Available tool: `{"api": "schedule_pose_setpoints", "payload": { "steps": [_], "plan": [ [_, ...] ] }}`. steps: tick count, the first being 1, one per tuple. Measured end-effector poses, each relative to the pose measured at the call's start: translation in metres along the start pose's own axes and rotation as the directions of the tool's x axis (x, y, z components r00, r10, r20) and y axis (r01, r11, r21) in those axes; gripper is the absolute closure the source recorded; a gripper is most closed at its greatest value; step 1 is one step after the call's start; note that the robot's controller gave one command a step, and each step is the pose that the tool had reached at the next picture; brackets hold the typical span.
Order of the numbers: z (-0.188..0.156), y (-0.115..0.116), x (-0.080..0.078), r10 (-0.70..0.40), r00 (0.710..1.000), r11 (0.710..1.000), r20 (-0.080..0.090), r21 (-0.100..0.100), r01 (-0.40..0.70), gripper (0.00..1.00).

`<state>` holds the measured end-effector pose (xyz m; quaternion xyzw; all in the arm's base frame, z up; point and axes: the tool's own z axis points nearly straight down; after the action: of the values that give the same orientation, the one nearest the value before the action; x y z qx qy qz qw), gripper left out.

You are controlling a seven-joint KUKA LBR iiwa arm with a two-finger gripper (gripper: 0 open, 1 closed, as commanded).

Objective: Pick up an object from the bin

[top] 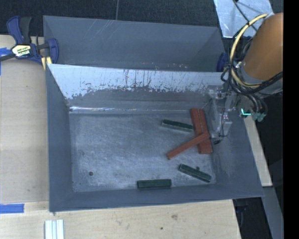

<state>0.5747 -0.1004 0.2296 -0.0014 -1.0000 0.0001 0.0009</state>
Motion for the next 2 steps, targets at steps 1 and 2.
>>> {"api": "schedule_pose_setpoints", "payload": {
  "steps": [1,2],
  "plan": [
    [0.076,0.061,-0.04,-0.379,0.925,0.925,0.004,0.001,0.379,0.0],
    [0.158,0.039,-0.04,-0.24,0.971,0.971,0.002,-0.001,0.24,0.0]
  ]
}}
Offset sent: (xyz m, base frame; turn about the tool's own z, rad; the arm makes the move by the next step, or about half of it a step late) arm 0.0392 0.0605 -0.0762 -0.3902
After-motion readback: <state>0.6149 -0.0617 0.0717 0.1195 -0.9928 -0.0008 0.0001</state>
